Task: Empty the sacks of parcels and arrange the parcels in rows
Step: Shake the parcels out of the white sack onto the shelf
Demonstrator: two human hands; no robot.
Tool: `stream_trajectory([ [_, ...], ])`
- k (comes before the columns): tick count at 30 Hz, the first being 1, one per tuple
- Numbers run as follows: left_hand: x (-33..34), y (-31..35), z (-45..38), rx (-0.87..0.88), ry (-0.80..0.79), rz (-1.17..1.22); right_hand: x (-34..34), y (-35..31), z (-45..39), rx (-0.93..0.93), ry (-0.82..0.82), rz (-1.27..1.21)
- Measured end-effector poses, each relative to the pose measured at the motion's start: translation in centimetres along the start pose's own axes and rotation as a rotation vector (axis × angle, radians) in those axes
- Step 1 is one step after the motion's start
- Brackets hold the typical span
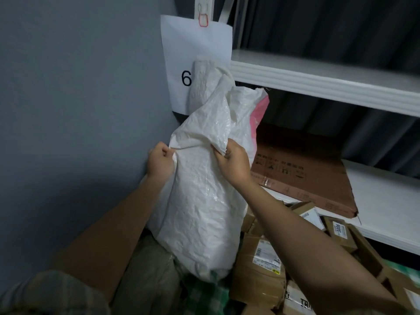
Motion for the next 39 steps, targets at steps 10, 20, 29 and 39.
stream_trajectory([
  [10,-1.1,7.3,-0.1,0.02,0.074,0.166,-5.2,-3.2,0.1,0.017,0.06,-0.059],
  [20,-2.2,12.8,1.0,0.044,0.121,0.27,-10.5,-6.0,2.3,0.007,0.09,-0.1],
  [29,-2.8,16.7,3.6,0.124,0.15,0.257,-13.3,-6.8,4.9,0.043,0.105,-0.145],
  [39,-4.2,17.8,5.5,0.204,0.135,0.24,-14.1,-7.6,8.0,0.137,0.063,-0.221],
])
Point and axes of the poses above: each hand's wrist, its own z-axis away from the middle knuckle, its own x-axis out of the palm, y = z × x, the point moved 1 cm from there along -z, towards the middle knuckle, and after that the axes turned 9 degrees about x, right-handed, at the moved point
